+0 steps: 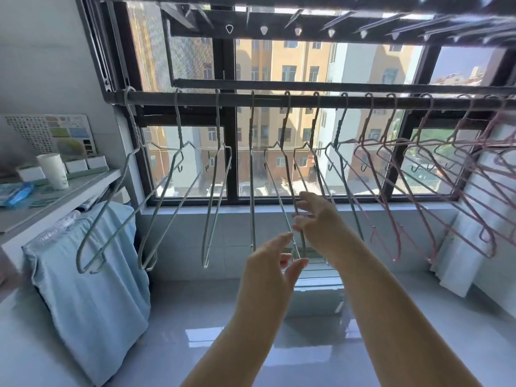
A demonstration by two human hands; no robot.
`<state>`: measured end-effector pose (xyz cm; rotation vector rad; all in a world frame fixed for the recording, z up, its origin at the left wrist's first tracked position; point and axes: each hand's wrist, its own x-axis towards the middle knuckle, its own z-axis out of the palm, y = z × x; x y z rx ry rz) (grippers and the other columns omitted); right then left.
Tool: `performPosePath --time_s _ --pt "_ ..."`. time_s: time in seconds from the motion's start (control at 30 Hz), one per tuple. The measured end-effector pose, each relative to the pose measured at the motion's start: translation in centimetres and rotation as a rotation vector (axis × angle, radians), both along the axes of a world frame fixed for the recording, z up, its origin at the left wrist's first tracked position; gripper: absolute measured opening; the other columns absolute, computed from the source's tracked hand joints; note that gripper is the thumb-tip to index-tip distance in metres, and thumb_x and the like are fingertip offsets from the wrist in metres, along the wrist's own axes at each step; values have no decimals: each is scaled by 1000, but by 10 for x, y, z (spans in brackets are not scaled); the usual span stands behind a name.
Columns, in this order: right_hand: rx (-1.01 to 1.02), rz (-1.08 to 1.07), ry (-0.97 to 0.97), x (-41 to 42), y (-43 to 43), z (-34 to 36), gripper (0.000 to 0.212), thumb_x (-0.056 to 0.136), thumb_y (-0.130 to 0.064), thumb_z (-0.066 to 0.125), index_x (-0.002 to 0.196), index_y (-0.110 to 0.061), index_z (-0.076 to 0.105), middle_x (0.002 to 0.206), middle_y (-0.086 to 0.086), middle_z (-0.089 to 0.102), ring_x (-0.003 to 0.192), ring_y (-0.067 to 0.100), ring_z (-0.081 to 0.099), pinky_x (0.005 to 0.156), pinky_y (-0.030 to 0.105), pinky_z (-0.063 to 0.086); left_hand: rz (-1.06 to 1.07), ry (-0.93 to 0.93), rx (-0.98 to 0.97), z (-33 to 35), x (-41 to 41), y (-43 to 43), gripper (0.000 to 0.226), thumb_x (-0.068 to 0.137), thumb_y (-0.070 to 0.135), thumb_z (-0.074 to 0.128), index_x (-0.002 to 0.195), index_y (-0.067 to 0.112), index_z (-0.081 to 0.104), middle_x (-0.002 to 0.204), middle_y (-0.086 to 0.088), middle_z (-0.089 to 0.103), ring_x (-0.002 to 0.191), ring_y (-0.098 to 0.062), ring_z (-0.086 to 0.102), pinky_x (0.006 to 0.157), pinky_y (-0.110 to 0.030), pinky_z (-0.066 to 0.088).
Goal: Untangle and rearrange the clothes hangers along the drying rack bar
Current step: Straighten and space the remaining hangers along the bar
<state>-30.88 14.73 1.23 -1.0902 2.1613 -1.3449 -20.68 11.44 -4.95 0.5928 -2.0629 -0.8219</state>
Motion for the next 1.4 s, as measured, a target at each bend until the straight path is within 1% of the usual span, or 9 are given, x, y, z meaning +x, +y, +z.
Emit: performPosePath --time_s 0.1,0.33,0.53,0.67,0.83,1.07,1.2,1.27,1.4 --pt "-48 53 -120 -1 4 -4 49 89 4 49 134 -11 38 123 5 55 99 16 60 87 30 52 5 3 30 -3 -7 0 37 75 23 71 111 22 61 103 8 67 72 11 56 69 5 39" --pt "-198 111 -370 -3 2 -9 56 87 8 50 138 -10 35 108 4 61 90 13 65 72 21 56 39 -15 14 -14 -17 -1 17 78 21 69 95 19 67 88 5 70 79 -4 65 78 -16 51" --pt "-225 125 -402 -4 -3 -10 56 88 7 48 139 -10 33 108 5 61 90 14 65 74 22 56 63 21 16 -10 -15 -2 13 77 17 70 90 21 69 76 16 66 71 2 65 71 -6 47" --pt "-215 135 -414 -3 -6 -10 54 87 7 49 137 -11 36 104 4 62 92 17 65 79 27 55 66 32 32 -10 -15 -4 12 76 16 70 87 20 69 75 14 68 72 2 65 69 -6 47" --pt "-214 149 -402 -1 -7 -8 58 87 8 49 140 -10 32 107 5 61 89 13 65 72 19 56 74 30 35 -10 -13 -7 8 76 15 70 82 20 68 73 13 68 71 2 64 70 -11 50" --pt "-229 155 -366 2 -9 -12 59 88 9 48 141 -8 31 108 5 61 85 12 66 73 19 56 84 23 39 -11 -10 -6 5 76 17 71 77 20 68 68 15 67 70 4 62 65 -8 47" --pt "-218 146 -381 4 -8 -12 57 88 10 48 140 -8 33 111 6 60 83 11 66 69 16 56 65 5 45 -11 -7 -6 8 75 17 72 83 19 69 72 13 69 69 3 64 68 -9 49" --pt "-194 139 -359 6 -6 -12 54 88 6 50 138 -8 36 114 4 60 88 12 65 76 20 55 62 -8 34 -11 -7 -5 13 74 19 72 87 17 69 75 10 70 69 1 65 70 -12 50" --pt "5 111 40 9 9 -2 54 90 -25 55 138 -16 33 131 0 50 112 14 53 94 29 44 66 -10 22 -10 -3 -1 25 73 30 72 94 18 68 77 14 67 73 -2 65 73 -16 53"
